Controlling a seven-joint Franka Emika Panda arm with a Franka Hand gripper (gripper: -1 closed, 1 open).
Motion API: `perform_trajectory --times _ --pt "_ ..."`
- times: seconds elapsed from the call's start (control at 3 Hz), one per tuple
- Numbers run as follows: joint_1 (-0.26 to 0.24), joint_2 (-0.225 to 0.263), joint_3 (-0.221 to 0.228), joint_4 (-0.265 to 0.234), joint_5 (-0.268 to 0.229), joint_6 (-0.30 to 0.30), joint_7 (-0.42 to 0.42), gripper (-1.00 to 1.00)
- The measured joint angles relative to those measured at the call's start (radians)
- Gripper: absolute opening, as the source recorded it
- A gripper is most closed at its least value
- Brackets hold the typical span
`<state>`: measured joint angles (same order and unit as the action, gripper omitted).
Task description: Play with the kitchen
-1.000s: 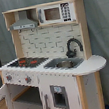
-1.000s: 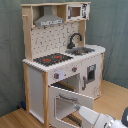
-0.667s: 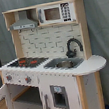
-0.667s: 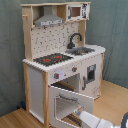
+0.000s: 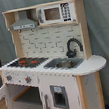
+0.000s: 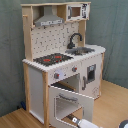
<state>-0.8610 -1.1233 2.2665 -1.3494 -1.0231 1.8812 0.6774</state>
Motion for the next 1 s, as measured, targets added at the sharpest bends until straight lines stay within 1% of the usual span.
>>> perform_trajectory --times 0.33,0.67,1.0 --pt "-0.017 -0.033 0.014 0.0 0.0 0.019 0.097 1.0" --pt "-0.033 -0.069 0.015 0.0 0.0 0.041 0.208 1.0" --pt "-0.049 -0.087 0.015 -0.006 0.0 0.05 0.311 1.0"
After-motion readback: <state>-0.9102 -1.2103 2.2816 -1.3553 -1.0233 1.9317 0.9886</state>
